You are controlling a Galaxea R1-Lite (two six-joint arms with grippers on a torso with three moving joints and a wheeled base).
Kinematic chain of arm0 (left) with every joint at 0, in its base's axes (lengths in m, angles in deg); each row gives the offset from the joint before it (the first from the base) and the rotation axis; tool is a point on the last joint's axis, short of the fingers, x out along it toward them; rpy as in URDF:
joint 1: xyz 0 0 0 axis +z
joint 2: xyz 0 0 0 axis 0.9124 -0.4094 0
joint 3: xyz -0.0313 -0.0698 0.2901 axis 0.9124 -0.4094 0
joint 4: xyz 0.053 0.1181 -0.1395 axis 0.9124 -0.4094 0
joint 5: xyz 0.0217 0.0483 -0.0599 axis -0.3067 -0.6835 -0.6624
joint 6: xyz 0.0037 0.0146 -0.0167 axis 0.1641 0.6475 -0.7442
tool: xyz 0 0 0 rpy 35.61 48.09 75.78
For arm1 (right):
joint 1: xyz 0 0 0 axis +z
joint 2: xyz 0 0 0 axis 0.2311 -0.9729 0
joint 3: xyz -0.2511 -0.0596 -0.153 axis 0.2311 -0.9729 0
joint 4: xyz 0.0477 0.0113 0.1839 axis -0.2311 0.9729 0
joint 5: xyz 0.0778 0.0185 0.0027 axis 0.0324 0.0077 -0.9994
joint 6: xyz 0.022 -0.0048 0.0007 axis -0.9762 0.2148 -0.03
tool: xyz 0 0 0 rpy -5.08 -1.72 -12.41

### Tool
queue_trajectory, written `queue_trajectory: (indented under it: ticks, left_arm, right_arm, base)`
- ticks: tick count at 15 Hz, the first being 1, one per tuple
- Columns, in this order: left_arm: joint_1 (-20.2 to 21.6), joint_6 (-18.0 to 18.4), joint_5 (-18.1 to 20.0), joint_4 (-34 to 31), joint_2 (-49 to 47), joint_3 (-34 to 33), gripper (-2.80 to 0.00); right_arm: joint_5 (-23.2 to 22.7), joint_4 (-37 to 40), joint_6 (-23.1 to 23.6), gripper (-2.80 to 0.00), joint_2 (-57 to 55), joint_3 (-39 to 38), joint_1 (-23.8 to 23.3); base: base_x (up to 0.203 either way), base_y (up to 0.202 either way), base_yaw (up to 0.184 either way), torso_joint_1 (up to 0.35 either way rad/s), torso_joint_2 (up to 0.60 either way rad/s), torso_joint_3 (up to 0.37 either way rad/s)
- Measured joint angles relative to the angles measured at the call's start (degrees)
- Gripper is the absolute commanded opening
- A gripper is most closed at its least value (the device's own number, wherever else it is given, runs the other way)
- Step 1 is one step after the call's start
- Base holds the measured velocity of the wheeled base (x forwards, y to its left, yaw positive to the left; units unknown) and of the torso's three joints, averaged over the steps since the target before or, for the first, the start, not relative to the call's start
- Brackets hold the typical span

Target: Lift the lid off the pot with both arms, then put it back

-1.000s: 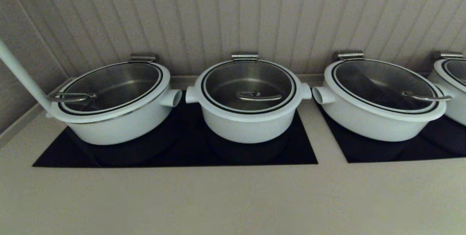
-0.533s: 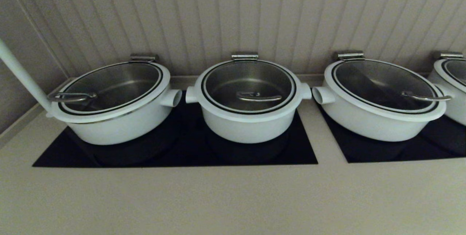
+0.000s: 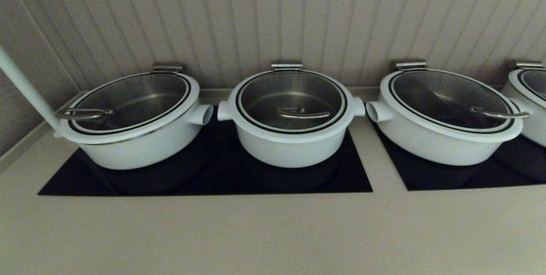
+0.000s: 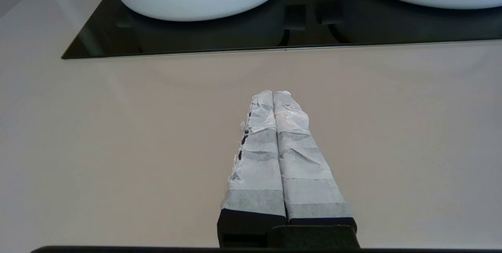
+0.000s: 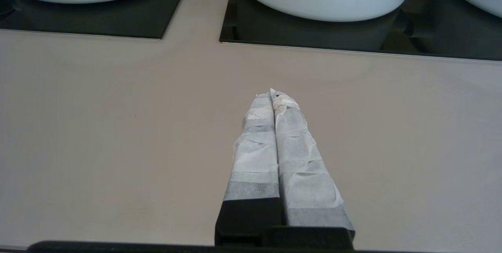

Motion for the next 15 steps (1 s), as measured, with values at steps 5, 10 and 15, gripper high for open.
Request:
queue_trajectory:
  ticks: [5,10,15]
  left_arm:
    - [0.0,-0.05,0.0,0.01,0.0,0.0,-2.8]
    - [0.0,-0.05,0.0,0.01,0.0,0.0,-2.8]
    - [0.0,-0.05,0.0,0.04,0.0,0.0,-2.8]
  right_arm:
    - [0.0,0.0,-0.02,-2.8,0.01,0.0,0.0]
    - [0.08,0.0,-0.04,-2.8,0.0,0.0,0.0]
    - [0.11,-0.02,0.0,-2.8,0.0,0.0,0.0]
  base:
    - [0.0,0.0,0.0,0.0,0.0,0.0]
    - [0.0,0.0,0.0,0.0,0.0,0.0]
    - [0.0,0.0,0.0,0.0,0.0,0.0]
